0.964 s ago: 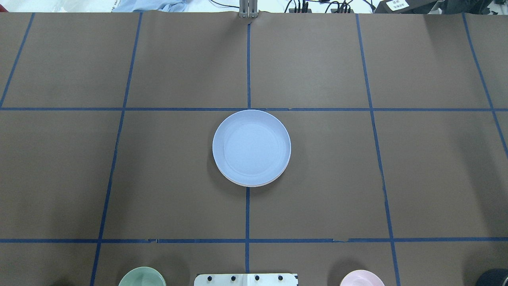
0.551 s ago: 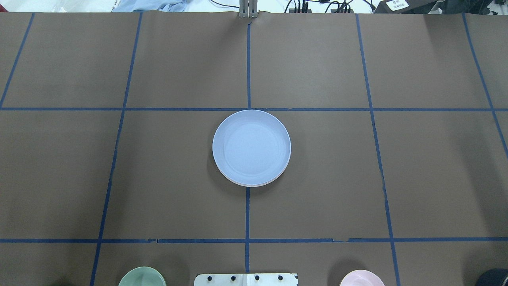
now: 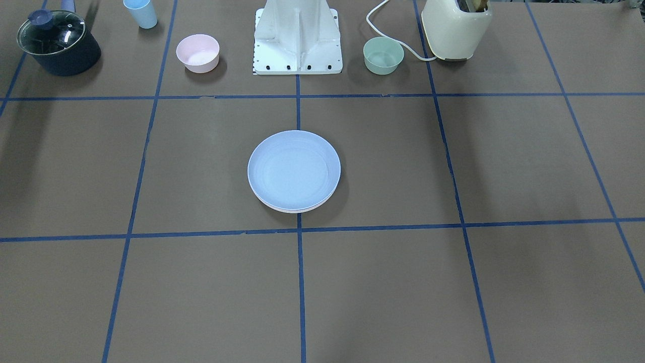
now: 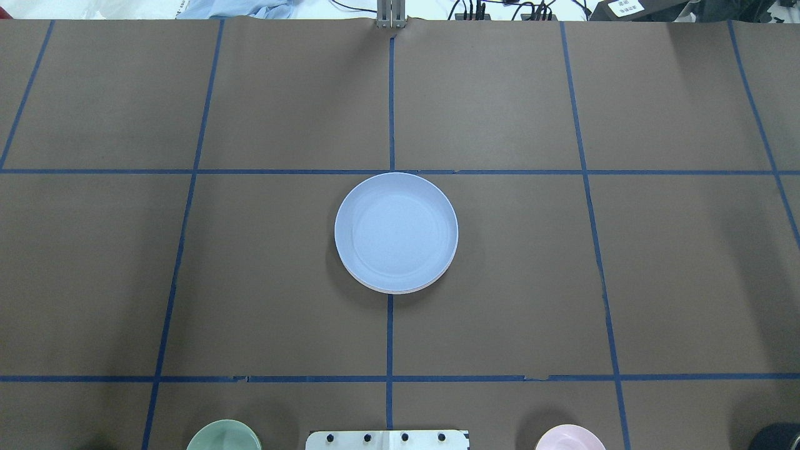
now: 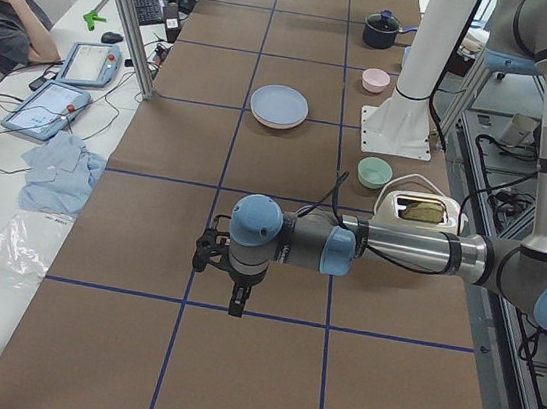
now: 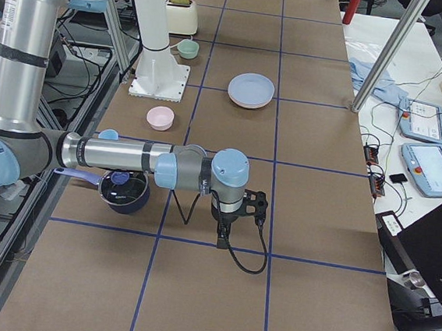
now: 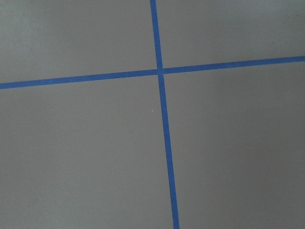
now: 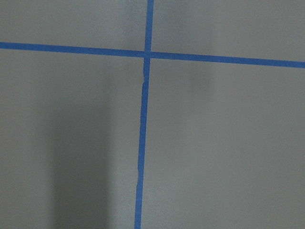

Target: Stack three plates with pink and blue

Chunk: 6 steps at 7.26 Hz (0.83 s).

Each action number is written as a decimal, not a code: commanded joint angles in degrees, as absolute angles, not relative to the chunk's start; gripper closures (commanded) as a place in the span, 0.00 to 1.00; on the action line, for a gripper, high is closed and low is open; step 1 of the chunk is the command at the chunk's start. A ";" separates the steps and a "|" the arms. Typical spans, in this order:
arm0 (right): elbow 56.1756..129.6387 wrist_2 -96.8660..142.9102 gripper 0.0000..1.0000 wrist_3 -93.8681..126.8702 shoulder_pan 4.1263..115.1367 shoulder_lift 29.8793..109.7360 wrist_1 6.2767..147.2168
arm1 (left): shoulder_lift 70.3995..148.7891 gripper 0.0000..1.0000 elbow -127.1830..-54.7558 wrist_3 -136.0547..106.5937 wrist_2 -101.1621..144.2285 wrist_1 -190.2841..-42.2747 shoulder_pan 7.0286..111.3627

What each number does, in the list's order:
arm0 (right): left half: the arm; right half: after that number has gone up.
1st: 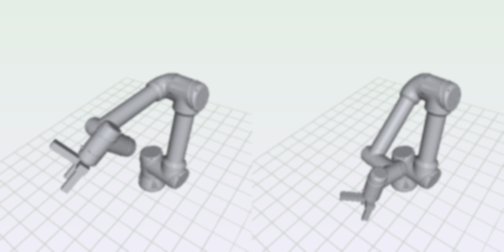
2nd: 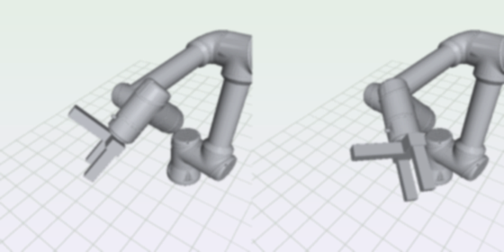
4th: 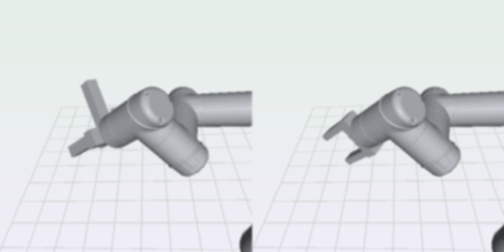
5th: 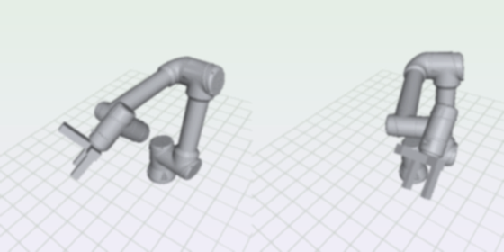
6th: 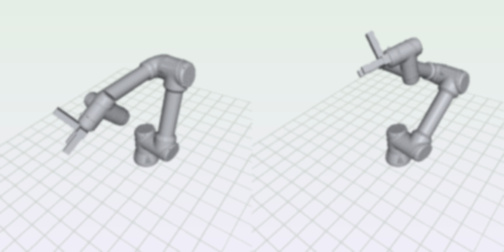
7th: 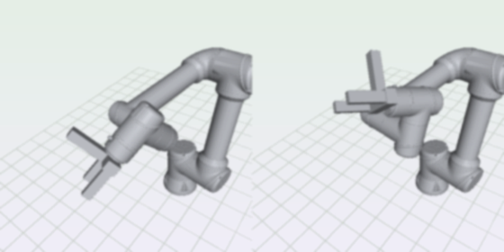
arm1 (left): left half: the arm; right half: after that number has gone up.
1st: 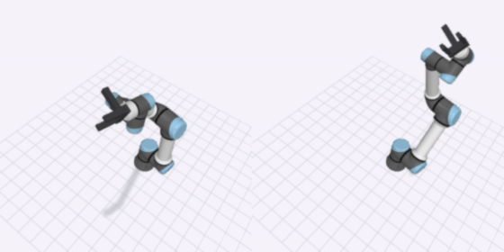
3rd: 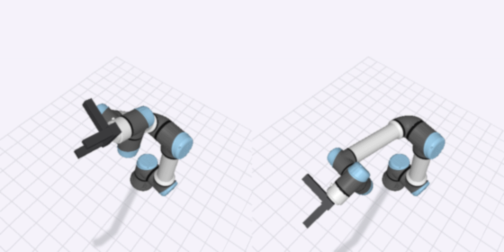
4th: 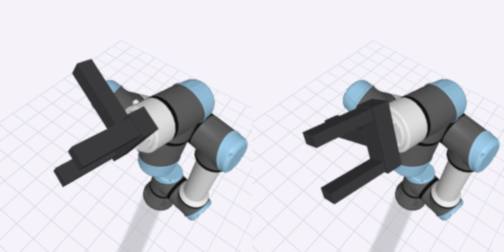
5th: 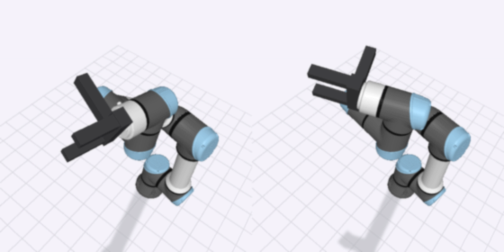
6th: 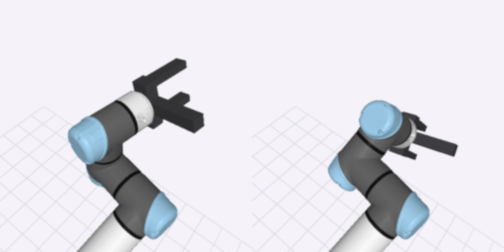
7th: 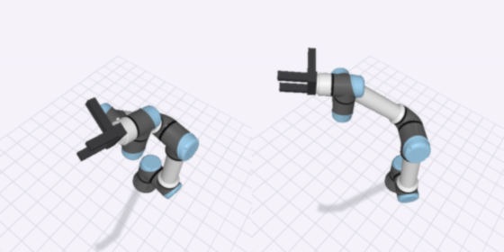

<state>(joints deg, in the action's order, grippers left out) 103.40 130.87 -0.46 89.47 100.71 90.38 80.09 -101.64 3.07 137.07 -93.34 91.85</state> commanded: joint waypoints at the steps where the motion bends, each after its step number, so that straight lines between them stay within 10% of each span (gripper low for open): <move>1: 103.10 130.96 0.00 -0.53 89.47 100.81 90.35 | 80.07 0.00 -101.60 3.08 137.02 -93.34 91.85; 6: 103.10 131.04 0.00 -0.18 89.47 100.90 90.35 | 80.07 0.00 -100.73 3.08 137.11 -93.34 91.85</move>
<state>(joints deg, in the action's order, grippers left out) 103.10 130.95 -0.47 89.47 100.87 90.35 80.07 -101.15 3.07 137.04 -93.34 91.85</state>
